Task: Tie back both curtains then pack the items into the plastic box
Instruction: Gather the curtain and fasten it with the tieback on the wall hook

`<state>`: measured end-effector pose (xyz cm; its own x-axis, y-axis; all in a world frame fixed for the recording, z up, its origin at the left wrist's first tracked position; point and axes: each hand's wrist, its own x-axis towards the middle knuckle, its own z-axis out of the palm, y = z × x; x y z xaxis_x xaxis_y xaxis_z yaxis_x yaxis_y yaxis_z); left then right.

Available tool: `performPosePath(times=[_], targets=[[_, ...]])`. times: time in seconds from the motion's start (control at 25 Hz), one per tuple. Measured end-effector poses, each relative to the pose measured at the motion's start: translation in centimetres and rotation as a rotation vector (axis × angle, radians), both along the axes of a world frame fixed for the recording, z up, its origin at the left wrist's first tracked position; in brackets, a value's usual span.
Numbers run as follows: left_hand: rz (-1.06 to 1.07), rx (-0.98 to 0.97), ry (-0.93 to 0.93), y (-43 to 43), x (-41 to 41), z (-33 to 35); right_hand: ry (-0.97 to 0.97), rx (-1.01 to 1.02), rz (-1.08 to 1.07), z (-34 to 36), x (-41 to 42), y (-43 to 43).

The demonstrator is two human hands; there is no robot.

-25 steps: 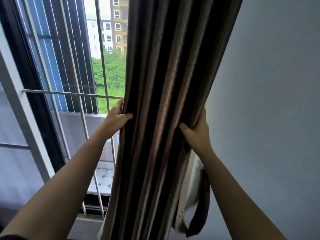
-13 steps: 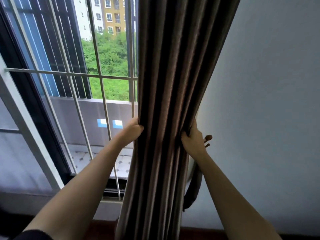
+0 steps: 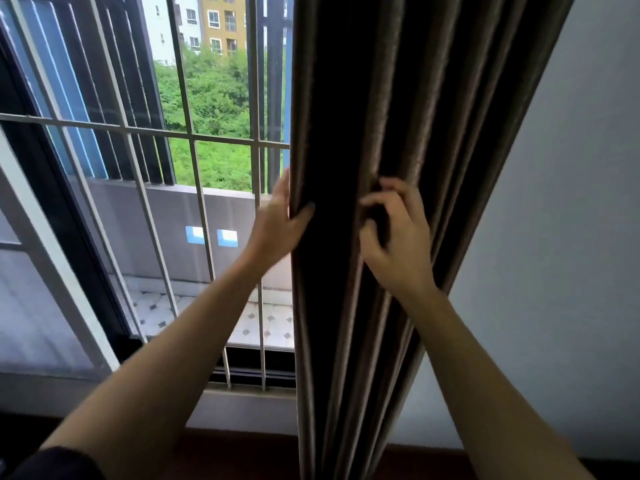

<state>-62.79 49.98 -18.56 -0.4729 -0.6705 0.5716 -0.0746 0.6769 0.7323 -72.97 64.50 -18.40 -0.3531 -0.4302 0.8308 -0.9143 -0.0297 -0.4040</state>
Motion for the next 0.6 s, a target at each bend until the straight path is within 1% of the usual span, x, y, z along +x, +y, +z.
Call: performPosePath(times=[0.04,0.12,0.2,0.32,0.48,0.52,0.6], targets=[[0.045,0.000,0.026,-0.2,-0.7,3.0,-0.007,0.107,-0.002,1.6,0.1,-1.1],[0.074,0.061,0.022,-0.9,-2.0,7.9,-0.062,0.267,-0.087,2.9,0.1,-2.8],[-0.040,0.125,-0.053,-1.3,-2.8,9.7,-0.110,0.365,-0.148,2.2,-0.1,-3.4],[-0.233,0.242,-0.197,-0.9,-2.9,6.3,-0.161,0.563,-0.091,-3.4,0.3,-2.7],[-0.356,0.336,-0.391,1.0,-1.4,-0.2,-0.264,0.944,0.111,-13.7,2.0,-0.5],[-0.363,0.338,-0.407,1.7,-1.2,-0.8,-0.284,1.002,0.141,-15.4,2.3,-0.3],[-0.387,0.325,-0.431,2.8,-1.1,-0.9,-0.301,1.034,0.160,-17.1,3.1,-0.6]])
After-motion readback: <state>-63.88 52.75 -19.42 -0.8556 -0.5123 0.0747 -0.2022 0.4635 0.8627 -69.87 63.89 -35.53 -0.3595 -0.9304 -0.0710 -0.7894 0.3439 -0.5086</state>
